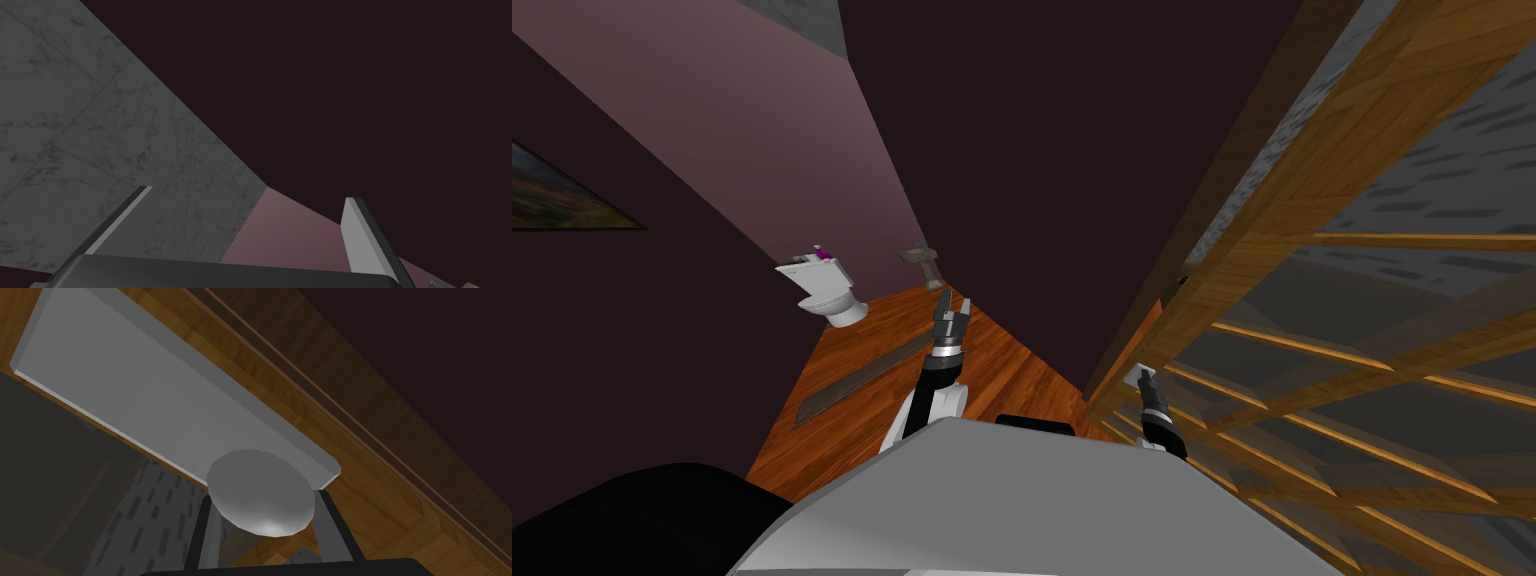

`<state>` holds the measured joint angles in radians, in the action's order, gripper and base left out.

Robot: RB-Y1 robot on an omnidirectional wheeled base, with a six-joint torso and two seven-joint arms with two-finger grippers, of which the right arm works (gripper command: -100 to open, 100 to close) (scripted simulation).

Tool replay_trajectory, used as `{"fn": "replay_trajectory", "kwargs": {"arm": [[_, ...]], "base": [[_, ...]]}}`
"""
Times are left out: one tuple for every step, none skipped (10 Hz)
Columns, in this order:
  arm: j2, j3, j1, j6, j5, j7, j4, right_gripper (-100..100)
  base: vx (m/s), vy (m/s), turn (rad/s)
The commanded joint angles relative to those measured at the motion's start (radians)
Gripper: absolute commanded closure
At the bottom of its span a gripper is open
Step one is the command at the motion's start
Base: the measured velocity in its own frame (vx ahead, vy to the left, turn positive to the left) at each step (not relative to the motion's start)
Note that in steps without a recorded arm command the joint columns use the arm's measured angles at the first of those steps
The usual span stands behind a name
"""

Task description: Pull the door open

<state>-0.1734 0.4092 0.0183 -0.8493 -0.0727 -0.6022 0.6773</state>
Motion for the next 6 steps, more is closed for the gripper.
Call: {"fn": "replay_trajectory", "kwargs": {"arm": [[0.009, -0.009, 0.001, 0.005, -0.002, 0.039, 0.001, 100], [0.008, -0.016, 0.0, 0.004, -0.009, 0.072, 0.001, 100], [0.008, -0.016, 0.0, 0.004, -0.009, 0.081, 0.001, 100], [0.006, -0.022, -0.001, 0.004, -0.016, 0.118, 0.001, 100], [0.006, -0.022, -0.001, 0.004, -0.016, 0.122, 0.001, 100], [0.005, -0.029, -0.001, 0.004, -0.023, 0.161, 0.0, 100]], "base": [[-0.029, -0.006, 0.008], [-0.024, -0.002, 0.013], [-0.016, -0.002, 0.001], [-0.022, -0.003, 0.014], [-0.02, -0.004, 0.0], [-0.027, -0.003, 0.008]]}}
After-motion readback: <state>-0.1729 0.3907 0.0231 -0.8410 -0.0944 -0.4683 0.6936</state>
